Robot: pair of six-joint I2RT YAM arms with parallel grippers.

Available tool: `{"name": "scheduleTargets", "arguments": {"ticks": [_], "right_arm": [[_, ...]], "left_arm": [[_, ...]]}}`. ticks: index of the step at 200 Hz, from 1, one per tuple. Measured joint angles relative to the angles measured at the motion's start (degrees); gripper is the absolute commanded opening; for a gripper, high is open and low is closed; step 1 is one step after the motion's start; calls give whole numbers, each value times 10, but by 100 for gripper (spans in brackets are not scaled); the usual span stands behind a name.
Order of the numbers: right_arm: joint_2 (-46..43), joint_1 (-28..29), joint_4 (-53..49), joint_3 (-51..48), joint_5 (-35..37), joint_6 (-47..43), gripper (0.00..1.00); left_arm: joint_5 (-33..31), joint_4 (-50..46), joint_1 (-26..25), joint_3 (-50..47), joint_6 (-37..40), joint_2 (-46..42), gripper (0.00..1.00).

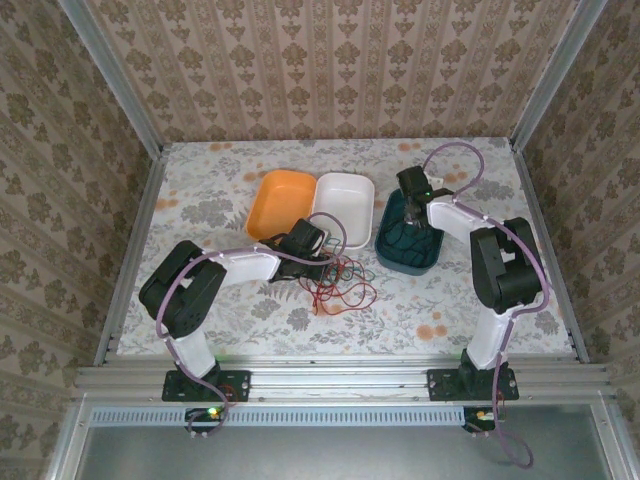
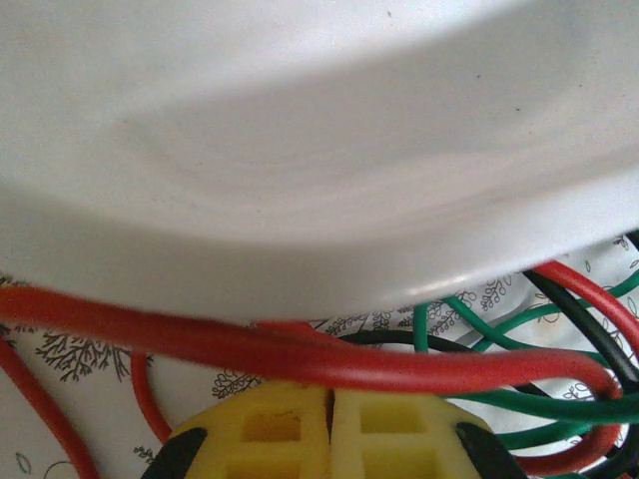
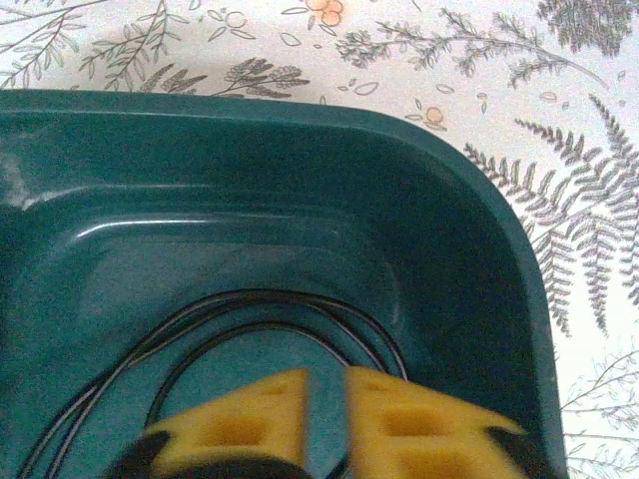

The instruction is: Untangle the cables

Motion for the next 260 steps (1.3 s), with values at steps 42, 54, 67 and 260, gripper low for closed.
{"name": "scheduleTargets", "arguments": {"ticks": [42,54,67,260], "right_arm": [[-14,0,-12,9,-2,2,48],[-28,0,-14,9,-1,3,51],[-47,0,-14,9,-2,3,54],[-290,162,63,-222,-255,-72,52]], "left_arm": [[-2,3,-2,-3,0,-3,0],[-3,5,-3,-4,0,-4,0],[-3,6,-3,-5,0,-5,0],[66,43,29,-64,0,-46,13]]}}
